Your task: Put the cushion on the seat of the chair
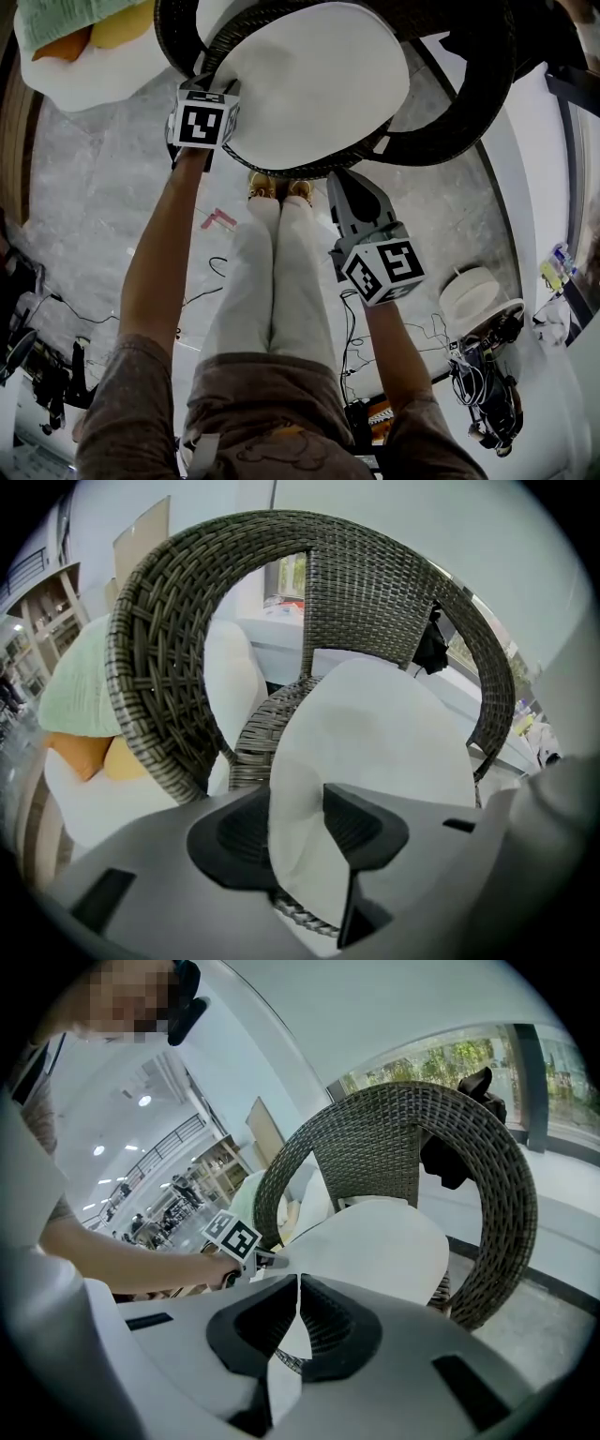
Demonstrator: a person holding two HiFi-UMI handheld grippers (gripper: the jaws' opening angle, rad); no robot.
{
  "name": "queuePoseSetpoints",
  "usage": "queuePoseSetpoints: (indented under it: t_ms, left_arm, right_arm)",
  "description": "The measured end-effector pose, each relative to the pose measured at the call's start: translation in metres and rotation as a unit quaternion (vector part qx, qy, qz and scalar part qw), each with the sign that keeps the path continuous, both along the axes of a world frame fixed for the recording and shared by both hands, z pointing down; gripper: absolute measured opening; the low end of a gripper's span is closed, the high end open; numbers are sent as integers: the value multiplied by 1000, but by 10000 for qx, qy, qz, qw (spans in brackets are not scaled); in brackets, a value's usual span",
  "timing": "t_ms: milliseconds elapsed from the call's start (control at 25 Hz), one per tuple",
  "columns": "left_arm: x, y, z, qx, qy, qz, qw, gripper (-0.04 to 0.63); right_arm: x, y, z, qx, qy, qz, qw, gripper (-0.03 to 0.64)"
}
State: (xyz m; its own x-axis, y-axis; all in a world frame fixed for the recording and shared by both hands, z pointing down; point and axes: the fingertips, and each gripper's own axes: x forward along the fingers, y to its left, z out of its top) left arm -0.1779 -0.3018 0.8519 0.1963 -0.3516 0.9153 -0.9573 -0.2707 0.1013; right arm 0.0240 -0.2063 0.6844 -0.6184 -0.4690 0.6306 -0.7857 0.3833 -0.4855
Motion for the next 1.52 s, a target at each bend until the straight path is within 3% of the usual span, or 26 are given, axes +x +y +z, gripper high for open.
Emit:
queuePoseSetpoints:
  t_ms: [240,480,600,680,800,1040,1200,1520]
  left_arm:
    - [-9,-2,-7,-19,-85,-32,10000,249]
    - [-2,-7,-32,158,-34,-40,9999,246]
    - [8,-7,-55,261,37,-2,9997,179]
    - [14,-6,-71,328,20,-6,9995,78]
    - [24,-3,-99,420,79,-34,9991,6]
    - [46,11,-187,651,417,-116,9969,6]
    - [64,24,-261,960,545,45,9939,6]
    - [83,50,-402,1706,819,382,9812,6]
  right_arm:
    - [1,-1,-3,27,-19,-17,10000,25]
    - [2,-4,-16,123,-14,-35,9999,25]
    - [2,-6,-30,188,-8,-56,9998,25]
    - [2,-8,-41,231,-9,-73,9997,25]
    - [0,-10,-60,284,-26,-125,9995,25]
    - [4,-14,-119,459,-74,-260,9986,25]
    - [12,-10,-161,553,-73,-323,9979,25]
    - [1,11,-259,1010,-255,-631,9926,25]
